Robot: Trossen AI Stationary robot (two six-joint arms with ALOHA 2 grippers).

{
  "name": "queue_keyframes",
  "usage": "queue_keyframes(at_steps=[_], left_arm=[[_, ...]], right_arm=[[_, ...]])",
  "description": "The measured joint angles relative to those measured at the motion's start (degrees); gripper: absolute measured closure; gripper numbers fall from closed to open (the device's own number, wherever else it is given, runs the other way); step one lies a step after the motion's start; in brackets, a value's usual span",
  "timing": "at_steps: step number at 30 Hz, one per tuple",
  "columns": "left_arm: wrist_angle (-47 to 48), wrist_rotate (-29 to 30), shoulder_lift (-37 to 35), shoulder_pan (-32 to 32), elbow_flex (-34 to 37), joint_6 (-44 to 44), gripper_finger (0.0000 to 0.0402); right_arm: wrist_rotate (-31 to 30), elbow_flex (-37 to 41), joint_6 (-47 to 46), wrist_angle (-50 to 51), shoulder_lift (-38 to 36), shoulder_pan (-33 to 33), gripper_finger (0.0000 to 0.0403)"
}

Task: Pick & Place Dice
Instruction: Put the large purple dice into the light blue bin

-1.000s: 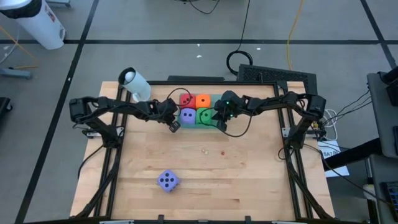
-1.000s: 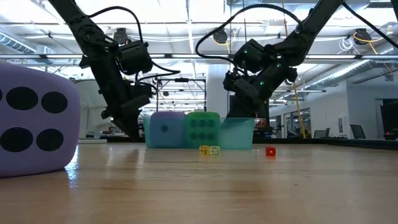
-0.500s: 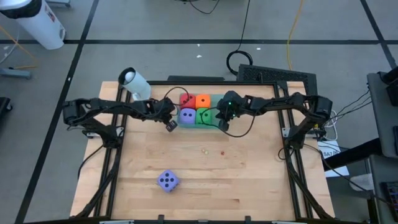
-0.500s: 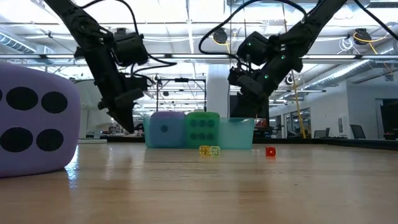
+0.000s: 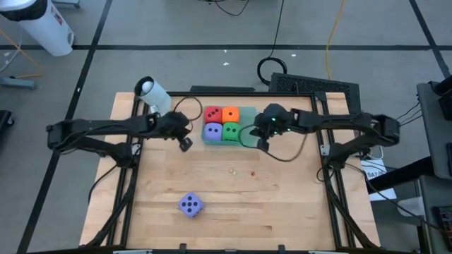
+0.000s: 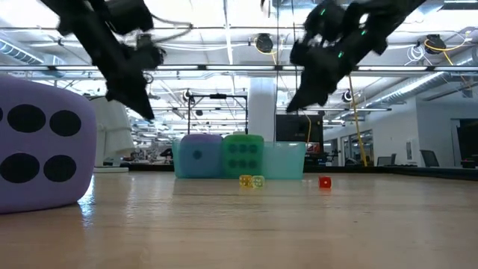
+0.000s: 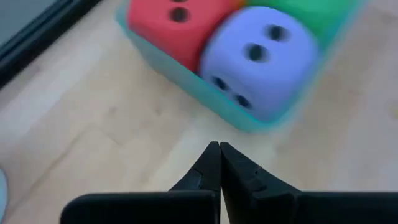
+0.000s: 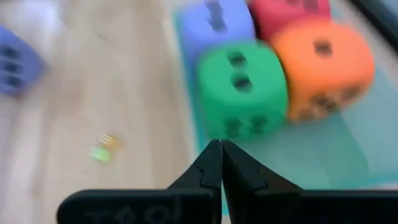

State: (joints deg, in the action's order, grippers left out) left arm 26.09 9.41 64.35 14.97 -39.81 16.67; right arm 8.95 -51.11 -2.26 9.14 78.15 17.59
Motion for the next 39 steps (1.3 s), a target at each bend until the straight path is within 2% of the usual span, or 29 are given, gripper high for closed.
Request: queue_keyframes(at_steps=[7, 11, 17, 20, 24, 30, 32, 33, 36, 39], left_arm=[[2.41, -1.97, -11.33, -11.84, 0.00, -1.06, 0.0399], [3.72, -1.49, -14.39, -19.37, 0.00, -1.02, 0.0396], [3.11, 3.97, -13.86, -27.57, 0.00, 1.89, 0.0393], [-0.77, 2.68, -11.55, -28.28, -0.63, 1.72, 0.0370], [-1.29, 2.50, -7.39, -28.25, -4.26, -1.65, 0.0326], [1.65, -6.64, -1.62, -31.60, -10.11, -4.44, 0.0237], [3.77, -9.65, 0.06, -33.31, -11.82, 1.64, 0.0214], [4.52, -13.07, 0.98, -34.00, -12.54, 5.48, 0.0208], [2.25, -23.31, 3.85, -37.35, -13.42, 15.65, 0.0212], [0.10, -25.60, 6.44, -43.45, -13.35, 22.24, 0.0253]], right_arm=[[0.24, 7.28, 0.13, -7.34, -14.32, -4.05, 0.0403], [0.32, 14.01, -0.07, -14.40, -21.91, -5.92, 0.0403], [0.19, 27.65, -4.59, -26.65, -29.51, -5.57, 0.0403], [-0.04, 33.44, -6.88, -31.17, -31.97, -3.54, 0.0403], [0.24, 36.20, -6.95, -34.25, -33.88, -0.92, 0.0403], [0.41, 36.72, -7.54, -34.14, -34.84, -0.22, 0.0403], [1.75, 36.72, -7.48, -33.89, -34.84, -0.20, 0.0403], [2.08, 36.72, -7.30, -33.82, -34.85, -0.20, 0.0403], [3.35, 36.72, -7.13, -33.27, -34.86, -0.20, 0.0403], [3.32, 36.72, -6.98, -33.28, -34.86, -0.20, 0.0403]])
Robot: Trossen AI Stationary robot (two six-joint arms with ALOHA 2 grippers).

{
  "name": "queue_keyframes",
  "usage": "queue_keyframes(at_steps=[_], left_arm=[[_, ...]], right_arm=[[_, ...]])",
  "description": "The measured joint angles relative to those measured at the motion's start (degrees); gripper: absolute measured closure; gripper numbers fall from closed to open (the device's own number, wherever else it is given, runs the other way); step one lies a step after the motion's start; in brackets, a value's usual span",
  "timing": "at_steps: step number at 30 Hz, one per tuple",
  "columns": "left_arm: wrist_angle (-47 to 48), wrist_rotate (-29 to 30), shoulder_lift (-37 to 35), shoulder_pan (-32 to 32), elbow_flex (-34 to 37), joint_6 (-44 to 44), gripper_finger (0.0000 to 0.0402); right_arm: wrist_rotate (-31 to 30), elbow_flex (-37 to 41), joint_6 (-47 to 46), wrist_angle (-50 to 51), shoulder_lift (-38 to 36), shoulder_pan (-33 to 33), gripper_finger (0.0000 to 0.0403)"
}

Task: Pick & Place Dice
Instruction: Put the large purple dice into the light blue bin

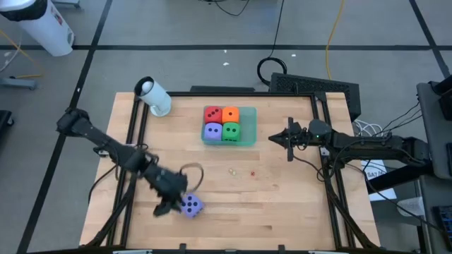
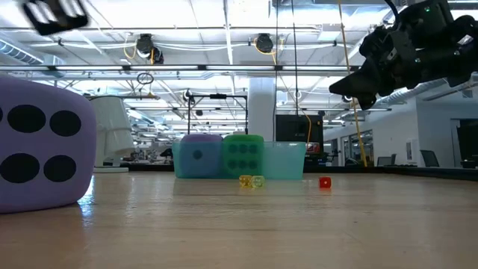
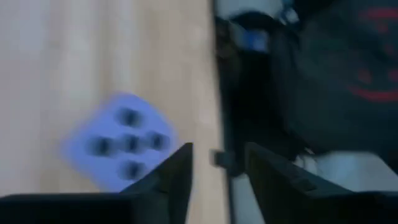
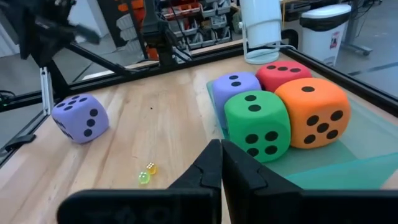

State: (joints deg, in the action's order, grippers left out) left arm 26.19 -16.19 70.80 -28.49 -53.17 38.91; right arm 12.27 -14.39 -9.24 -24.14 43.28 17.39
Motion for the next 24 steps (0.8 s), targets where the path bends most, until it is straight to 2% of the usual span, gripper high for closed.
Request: queue_keyframes(at_steps=[5, 7, 10, 13, 18, 24], left_arm=[[-3.57, -2.96, 4.45, -7.32, 0.00, 6.43, 0.0367], [-3.46, -3.49, 5.92, -7.80, 0.02, 8.42, 0.0391], [-2.90, -3.50, 9.29, -6.75, 0.00, 11.63, 0.0387], [-3.03, -6.41, 13.81, -5.39, 0.02, 12.08, 0.0394], [-5.68, -12.04, 19.74, -2.75, 0.02, 9.43, 0.0389], [-10.41, -12.61, 23.12, 1.24, 0.02, 3.57, 0.0397]], right_arm=[[0.00, 0.00, 1.15, -0.07, 0.01, 0.00, 0.0403], [0.00, 0.00, 1.70, -0.34, 0.01, 0.00, 0.0403], [0.00, 0.00, 2.44, -0.88, 0.01, 0.00, 0.0403], [0.00, 0.00, 2.45, -1.03, 0.01, 0.00, 0.0403], [0.00, 0.00, 2.65, -1.14, 0.01, 0.00, 0.0403], [0.02, -0.01, 2.65, -1.33, 0.01, 0.00, 0.0403]])
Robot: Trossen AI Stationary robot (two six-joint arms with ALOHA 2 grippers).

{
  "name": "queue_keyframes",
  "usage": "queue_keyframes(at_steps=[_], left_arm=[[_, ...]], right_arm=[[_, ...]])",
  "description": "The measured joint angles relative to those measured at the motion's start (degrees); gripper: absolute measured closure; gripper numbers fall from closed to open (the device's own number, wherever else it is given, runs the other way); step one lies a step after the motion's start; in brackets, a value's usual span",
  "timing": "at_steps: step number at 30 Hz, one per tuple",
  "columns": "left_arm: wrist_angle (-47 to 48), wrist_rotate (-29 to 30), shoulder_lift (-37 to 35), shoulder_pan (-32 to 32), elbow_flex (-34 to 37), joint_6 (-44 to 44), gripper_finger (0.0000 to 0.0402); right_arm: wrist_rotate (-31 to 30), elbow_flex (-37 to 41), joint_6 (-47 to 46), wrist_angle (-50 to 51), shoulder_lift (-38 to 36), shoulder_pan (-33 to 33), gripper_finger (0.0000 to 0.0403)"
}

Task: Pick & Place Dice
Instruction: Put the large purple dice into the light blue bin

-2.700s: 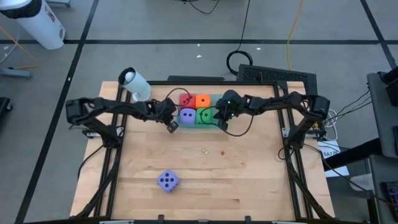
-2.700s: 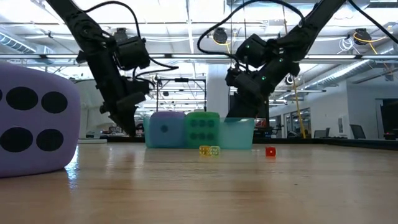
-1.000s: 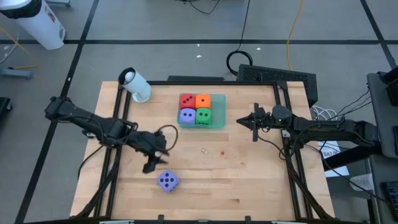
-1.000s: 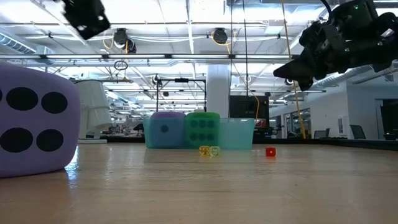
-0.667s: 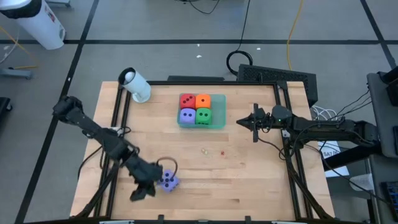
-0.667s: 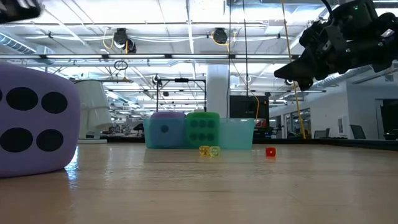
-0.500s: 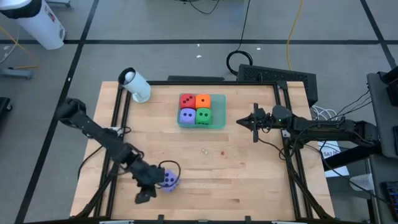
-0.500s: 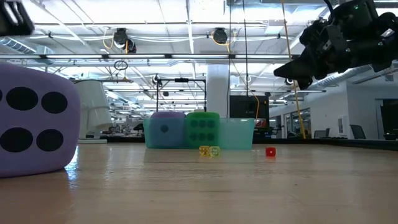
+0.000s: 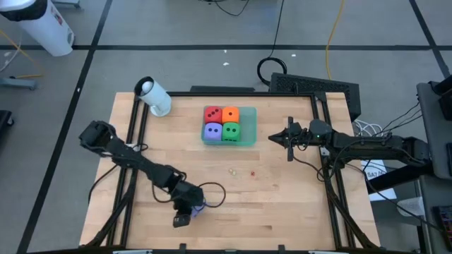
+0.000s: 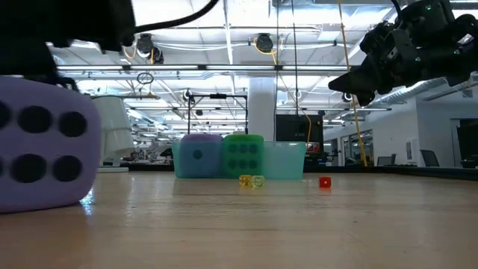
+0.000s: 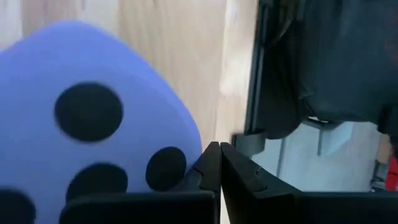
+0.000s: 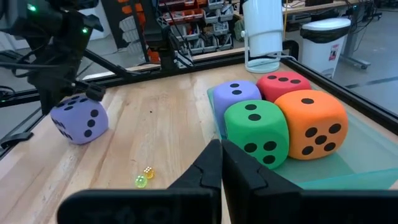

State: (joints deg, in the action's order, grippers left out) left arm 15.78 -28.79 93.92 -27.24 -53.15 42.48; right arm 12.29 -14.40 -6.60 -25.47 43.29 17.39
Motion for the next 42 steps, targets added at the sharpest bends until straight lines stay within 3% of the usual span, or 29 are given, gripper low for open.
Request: queue_keyframes(at_steps=[8, 15, 20, 23, 26, 30, 33, 37, 42], left_arm=[[-2.69, 2.52, 0.69, 5.67, -0.02, -7.00, 0.0387], [-1.84, 0.57, 0.51, 7.78, -0.88, -10.21, 0.0396], [-0.25, 0.29, 0.51, 7.57, -6.71, -13.73, 0.0394], [5.37, 0.66, 0.51, 7.97, -12.77, -18.48, 0.0398], [16.34, 6.52, 0.51, 7.94, -19.73, -23.57, 0.0392], [32.21, 23.24, 0.49, 6.18, -27.48, -28.40, 0.0386], [39.45, 31.81, 0.45, 4.31, -30.12, -29.97, 0.0383], [40.83, 32.66, 0.45, 3.45, -30.38, -31.50, 0.0356], [39.15, 31.38, 0.56, 3.43, -30.38, -30.50, 0.0271]], right_arm=[[0.02, -0.02, -0.19, 0.00, 0.02, -0.84, 0.0403], [0.07, -0.04, -0.17, 0.02, 0.02, -1.05, 0.0403], [0.07, -0.06, -0.12, 0.02, 0.02, -1.05, 0.0403], [0.07, -0.06, -0.06, 0.02, 0.02, -1.05, 0.0403], [0.04, -0.06, -0.03, 0.02, 0.02, -1.05, 0.0403], [0.04, -0.06, 0.20, 0.08, 0.02, -1.05, 0.0403], [0.04, -0.06, 0.20, 0.72, 0.02, -1.05, 0.0403], [0.04, -0.06, 0.42, 1.49, 0.02, -1.05, 0.0403], [0.02, -0.06, 0.44, 1.84, 0.02, -1.05, 0.0403]])
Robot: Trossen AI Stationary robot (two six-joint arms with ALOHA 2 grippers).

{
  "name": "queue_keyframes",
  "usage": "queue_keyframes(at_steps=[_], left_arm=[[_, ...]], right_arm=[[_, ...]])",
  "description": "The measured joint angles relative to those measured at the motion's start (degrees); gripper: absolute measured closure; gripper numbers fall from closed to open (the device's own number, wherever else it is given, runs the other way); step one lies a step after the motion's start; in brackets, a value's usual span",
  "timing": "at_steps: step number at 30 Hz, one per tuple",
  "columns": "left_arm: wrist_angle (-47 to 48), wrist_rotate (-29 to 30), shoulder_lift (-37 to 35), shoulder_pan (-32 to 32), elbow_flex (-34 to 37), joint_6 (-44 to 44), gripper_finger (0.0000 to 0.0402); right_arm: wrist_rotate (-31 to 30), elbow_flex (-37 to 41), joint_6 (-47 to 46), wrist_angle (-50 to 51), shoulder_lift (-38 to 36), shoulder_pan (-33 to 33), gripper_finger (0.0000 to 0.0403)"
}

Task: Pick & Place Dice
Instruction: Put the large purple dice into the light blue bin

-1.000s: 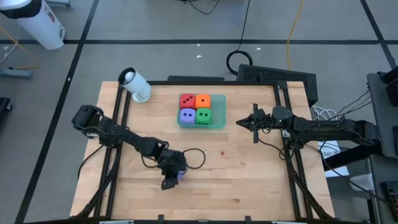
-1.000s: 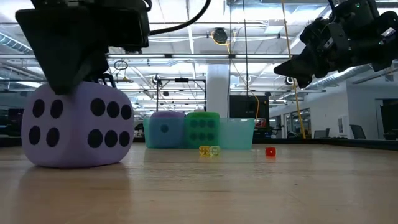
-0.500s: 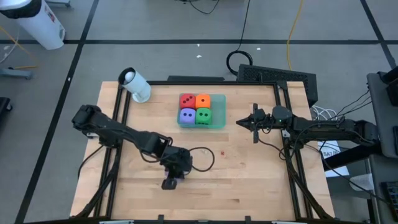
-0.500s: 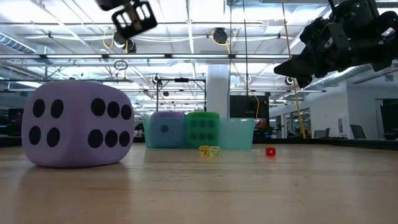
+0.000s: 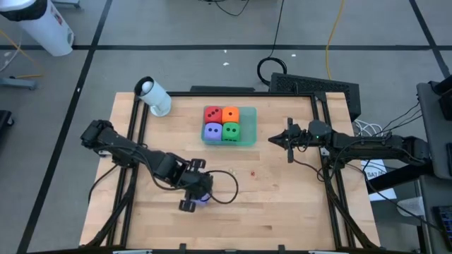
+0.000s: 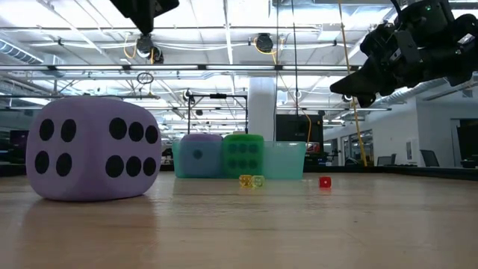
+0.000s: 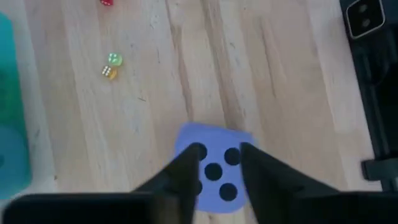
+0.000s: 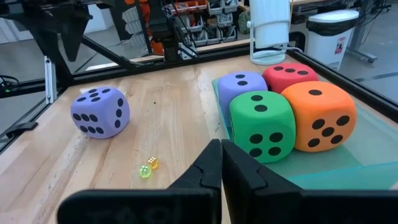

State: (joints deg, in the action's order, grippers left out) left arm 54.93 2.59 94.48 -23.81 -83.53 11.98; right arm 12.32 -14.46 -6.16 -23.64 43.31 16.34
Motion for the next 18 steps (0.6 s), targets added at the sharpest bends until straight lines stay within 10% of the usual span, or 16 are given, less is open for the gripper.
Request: queue_keyframes(at_steps=[10, 18], left_arm=[[-5.07, -2.81, 0.04, -0.34, -0.02, 2.20, 0.0020], [-2.92, -1.96, 3.28, -1.30, 0.07, -0.92, 0.0013]], right_arm=[[0.00, 0.00, -0.11, 0.02, 0.00, 0.02, 0.0403], [0.00, 0.00, -0.22, 0.43, -0.02, 0.04, 0.0403]])
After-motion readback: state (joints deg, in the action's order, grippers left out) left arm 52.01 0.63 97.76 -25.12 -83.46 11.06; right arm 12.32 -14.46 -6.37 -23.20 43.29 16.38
